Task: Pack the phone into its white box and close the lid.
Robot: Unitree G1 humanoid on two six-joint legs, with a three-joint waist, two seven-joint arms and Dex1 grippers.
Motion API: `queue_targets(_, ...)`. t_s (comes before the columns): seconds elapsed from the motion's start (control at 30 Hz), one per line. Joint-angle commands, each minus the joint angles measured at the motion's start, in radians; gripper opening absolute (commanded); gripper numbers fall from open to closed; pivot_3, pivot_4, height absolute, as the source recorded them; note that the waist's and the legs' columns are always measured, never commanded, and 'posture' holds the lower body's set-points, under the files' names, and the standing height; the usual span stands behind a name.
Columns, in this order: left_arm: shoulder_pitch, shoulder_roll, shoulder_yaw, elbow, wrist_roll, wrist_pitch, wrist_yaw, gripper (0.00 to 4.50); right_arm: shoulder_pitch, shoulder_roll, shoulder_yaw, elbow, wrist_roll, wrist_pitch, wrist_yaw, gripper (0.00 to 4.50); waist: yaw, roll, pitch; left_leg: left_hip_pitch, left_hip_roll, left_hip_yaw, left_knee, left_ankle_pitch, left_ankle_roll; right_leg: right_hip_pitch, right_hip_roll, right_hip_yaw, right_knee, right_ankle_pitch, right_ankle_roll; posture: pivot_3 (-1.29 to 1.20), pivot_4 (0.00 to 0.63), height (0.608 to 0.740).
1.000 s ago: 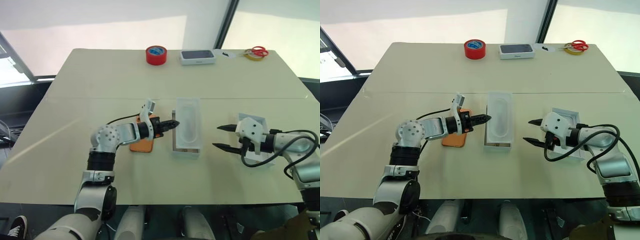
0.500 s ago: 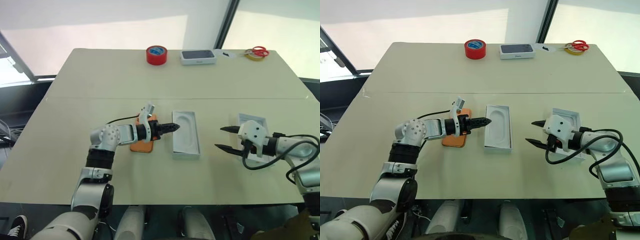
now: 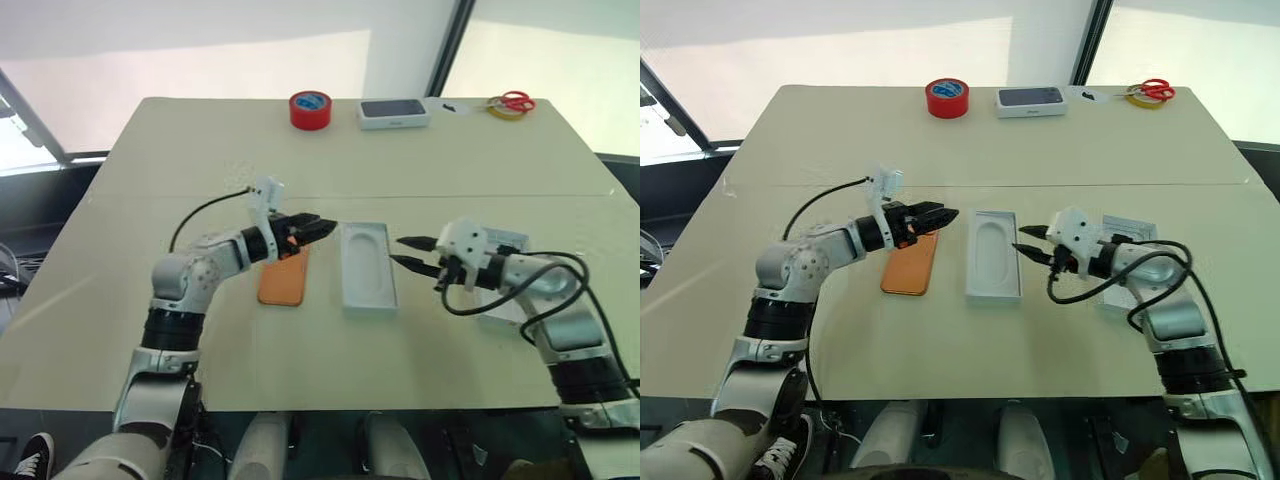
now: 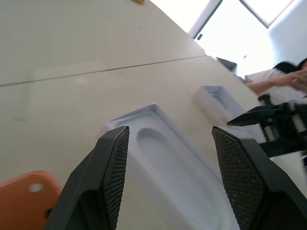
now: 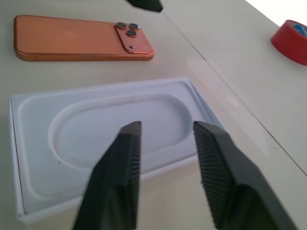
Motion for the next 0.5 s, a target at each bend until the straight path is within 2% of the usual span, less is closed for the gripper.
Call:
queue_targets(0.03, 0.075, 0.101, -0.056, -0.039, 0.171, -0.294, -0.108, 2.91, -0.071, 0.051, 0.061, 0.047, -0.094, -0.027, -0.085, 0.04, 0.0, 0.0, 0.0, 0.0, 0.0, 0.0, 0.0, 0.0, 0.0, 0.0, 0.0, 0.0, 0.0, 0.0, 0.0, 0.0, 0.15, 0.738)
queue_targets(0.1, 0.143, 0.155, -0.051, -0.058, 0.202, -0.419, -0.182, 2.91, -0.099, 0.08, 0.122, 0.087, -0.154, -0.05, -0.099, 0.04, 0.002, 0.0, 0.0, 0.0, 0.0, 0.001, 0.0, 0.0, 0.0, -0.003, -0.001, 0.0, 0.0, 0.0, -0.001, 0.0, 0.15, 0.738)
queue_targets(0.17, 0.198, 0.178, -0.011, -0.083, 0.148, -0.47, -0.264, 2.91, -0.119, 0.09, 0.181, 0.13, -0.227, -0.086, -0.116, 0.04, 0.003, 0.0, 0.0, -0.001, 0.0, 0.001, -0.001, 0.0, 0.0, -0.005, -0.002, 0.0, -0.001, 0.0, -0.001, 0.0, 0.15, 0.738)
queue_targets(0.27, 0.256, 0.216, 0.061, -0.121, 0.075, -0.447, -0.313, 2.91, -0.141, 0.067, 0.24, 0.184, -0.297, -0.124, -0.097, 0.04, 0.008, 0.0, 0.0, -0.002, -0.001, 0.001, -0.003, 0.0, 0.0, -0.008, -0.003, 0.0, -0.001, 0.0, -0.001, 0.0, 0.15, 0.738)
queue_targets(0.5, 0.289, 0.268, 0.103, -0.122, 0.088, -0.37, -0.265, 2.91, -0.164, -0.015, 0.304, 0.229, -0.376, -0.192, -0.016, 0.04, 0.004, 0.0, 0.0, 0.0, -0.001, 0.001, -0.004, 0.0, 0.0, -0.007, -0.003, 0.0, 0.0, 0.0, -0.001, 0.0, 0.15, 0.738)
